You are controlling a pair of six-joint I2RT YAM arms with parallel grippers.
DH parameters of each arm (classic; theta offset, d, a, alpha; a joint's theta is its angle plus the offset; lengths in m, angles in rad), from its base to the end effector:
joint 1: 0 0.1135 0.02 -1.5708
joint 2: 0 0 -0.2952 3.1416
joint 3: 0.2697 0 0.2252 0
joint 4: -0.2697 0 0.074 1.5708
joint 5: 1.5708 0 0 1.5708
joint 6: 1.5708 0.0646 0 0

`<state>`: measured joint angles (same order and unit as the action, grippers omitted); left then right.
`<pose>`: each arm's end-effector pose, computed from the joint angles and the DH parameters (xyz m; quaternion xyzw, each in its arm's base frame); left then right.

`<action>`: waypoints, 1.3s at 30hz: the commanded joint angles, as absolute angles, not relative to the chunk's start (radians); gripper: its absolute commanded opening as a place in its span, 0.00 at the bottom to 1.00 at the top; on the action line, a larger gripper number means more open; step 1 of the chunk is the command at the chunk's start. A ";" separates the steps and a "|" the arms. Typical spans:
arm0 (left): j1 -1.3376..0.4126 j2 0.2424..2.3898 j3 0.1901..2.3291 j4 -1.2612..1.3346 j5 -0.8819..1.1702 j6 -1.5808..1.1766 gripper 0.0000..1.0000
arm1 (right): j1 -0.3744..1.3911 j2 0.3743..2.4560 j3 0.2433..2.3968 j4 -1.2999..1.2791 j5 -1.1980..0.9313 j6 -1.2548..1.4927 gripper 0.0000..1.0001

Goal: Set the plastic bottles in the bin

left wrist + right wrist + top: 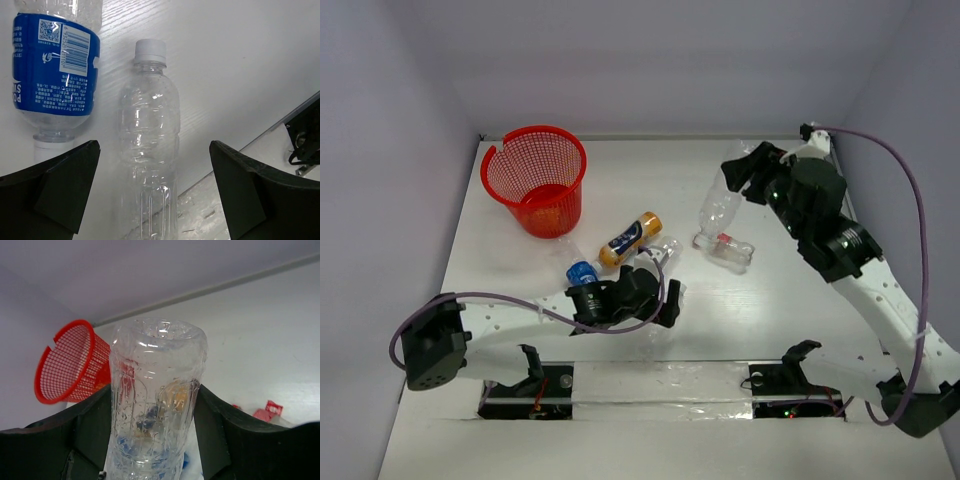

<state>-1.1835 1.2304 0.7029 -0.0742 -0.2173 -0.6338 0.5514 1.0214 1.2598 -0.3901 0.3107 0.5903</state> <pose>0.1081 -0.2283 0.2568 0.1901 0.8604 -0.3062 0.3604 0.1778 0.0861 0.4543 0.1154 0.7474 0.2490 0.6050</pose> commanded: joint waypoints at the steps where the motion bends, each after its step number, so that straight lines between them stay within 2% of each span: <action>1: -1.198 1.261 0.683 -0.008 -0.218 -0.630 0.90 | 0.560 1.107 1.394 -0.290 0.307 0.561 0.53; 7: -1.218 1.315 0.673 0.046 -0.235 -0.641 0.89 | 0.560 1.259 1.561 -0.134 0.270 0.597 0.53; 11: -1.239 1.350 0.669 0.061 -0.250 -0.653 0.88 | 0.584 1.441 1.687 -0.060 0.270 0.618 0.53; 24: -1.239 1.448 0.663 0.083 -0.307 -0.646 0.88 | 0.779 1.986 2.345 -0.176 0.414 0.635 0.55; 39: -1.278 1.540 0.621 0.153 -0.307 -0.692 0.84 | 0.885 2.339 2.614 -0.064 0.604 0.566 0.59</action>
